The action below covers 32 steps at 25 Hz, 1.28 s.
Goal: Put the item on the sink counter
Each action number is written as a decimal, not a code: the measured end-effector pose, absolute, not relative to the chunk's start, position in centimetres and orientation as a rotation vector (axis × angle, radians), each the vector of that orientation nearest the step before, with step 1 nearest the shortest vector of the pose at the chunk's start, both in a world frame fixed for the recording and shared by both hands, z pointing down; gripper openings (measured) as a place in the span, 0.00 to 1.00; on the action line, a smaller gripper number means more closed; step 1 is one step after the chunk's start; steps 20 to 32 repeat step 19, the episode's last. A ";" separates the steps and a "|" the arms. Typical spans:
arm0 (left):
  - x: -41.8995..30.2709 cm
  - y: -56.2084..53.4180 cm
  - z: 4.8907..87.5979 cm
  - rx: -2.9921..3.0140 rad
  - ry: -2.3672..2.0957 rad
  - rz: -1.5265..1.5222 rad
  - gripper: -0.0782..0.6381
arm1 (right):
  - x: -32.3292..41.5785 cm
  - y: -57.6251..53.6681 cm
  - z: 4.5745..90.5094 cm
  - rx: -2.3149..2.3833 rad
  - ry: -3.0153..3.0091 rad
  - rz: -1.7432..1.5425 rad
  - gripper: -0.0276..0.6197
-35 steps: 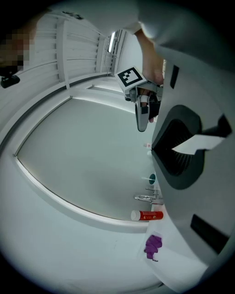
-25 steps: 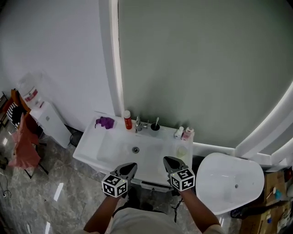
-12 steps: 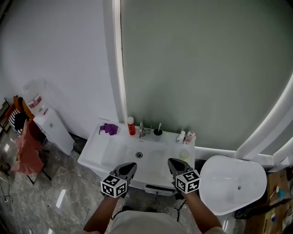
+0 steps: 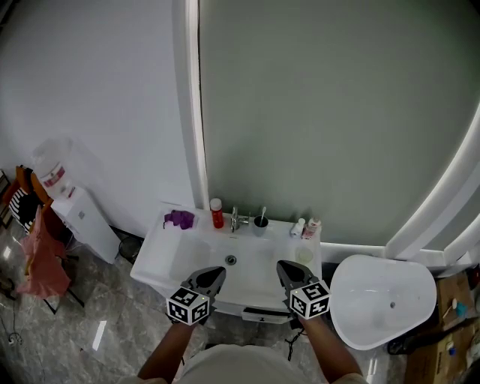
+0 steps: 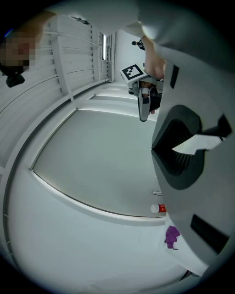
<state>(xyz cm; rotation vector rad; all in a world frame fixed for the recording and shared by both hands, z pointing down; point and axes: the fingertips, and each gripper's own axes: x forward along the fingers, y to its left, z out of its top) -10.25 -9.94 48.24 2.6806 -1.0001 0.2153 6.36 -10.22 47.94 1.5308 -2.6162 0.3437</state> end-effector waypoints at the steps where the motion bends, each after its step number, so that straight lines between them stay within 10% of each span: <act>1: -10.3 -10.1 48.2 2.682 -0.997 0.212 0.12 | 6.3 -10.3 47.9 1.538 -2.615 0.345 0.06; 32: -11.1 -10.5 47.7 2.686 -0.978 0.173 0.12 | 5.3 -10.2 47.8 1.558 -2.603 0.351 0.06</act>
